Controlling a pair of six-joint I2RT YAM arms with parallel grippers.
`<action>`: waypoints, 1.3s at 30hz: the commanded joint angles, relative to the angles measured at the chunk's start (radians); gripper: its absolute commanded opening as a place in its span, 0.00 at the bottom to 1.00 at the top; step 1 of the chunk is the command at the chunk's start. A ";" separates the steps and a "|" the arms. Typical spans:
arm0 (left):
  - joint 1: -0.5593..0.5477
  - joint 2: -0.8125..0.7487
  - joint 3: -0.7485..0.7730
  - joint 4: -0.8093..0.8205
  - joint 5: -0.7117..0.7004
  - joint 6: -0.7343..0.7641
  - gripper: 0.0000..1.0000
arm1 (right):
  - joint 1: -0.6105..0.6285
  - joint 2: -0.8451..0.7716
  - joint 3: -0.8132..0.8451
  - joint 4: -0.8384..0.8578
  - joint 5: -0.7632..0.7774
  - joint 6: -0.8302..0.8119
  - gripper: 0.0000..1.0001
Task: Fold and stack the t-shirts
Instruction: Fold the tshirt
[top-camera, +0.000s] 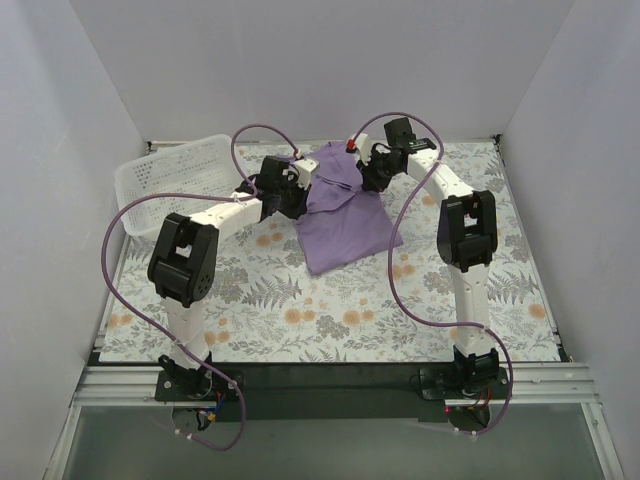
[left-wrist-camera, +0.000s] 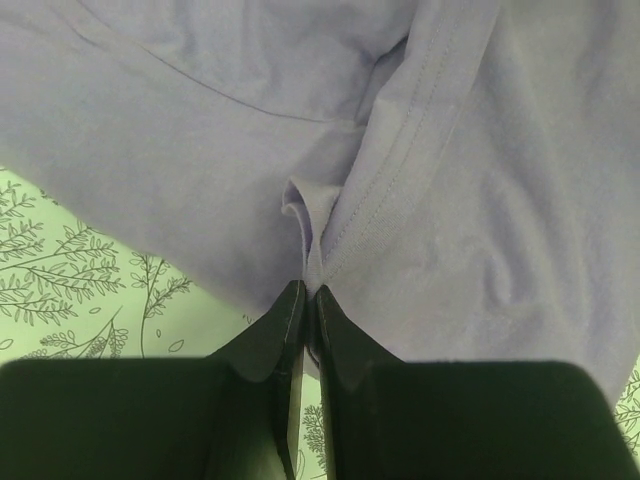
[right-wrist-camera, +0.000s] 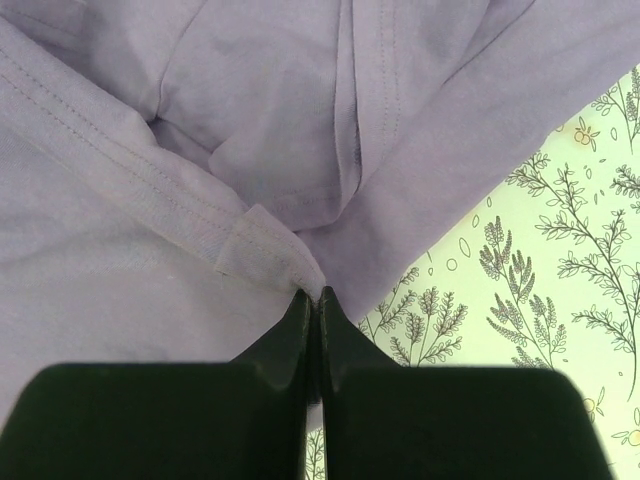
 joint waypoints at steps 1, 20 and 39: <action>0.007 -0.030 0.063 -0.005 -0.027 0.003 0.00 | 0.009 0.007 0.022 0.044 0.008 0.017 0.01; 0.007 0.072 0.234 -0.034 -0.354 -0.133 0.57 | 0.024 0.027 0.057 0.225 0.287 0.304 0.63; -0.275 -0.611 -0.685 0.329 0.093 0.331 0.64 | -0.143 -0.552 -0.777 -0.137 -0.291 -0.941 0.80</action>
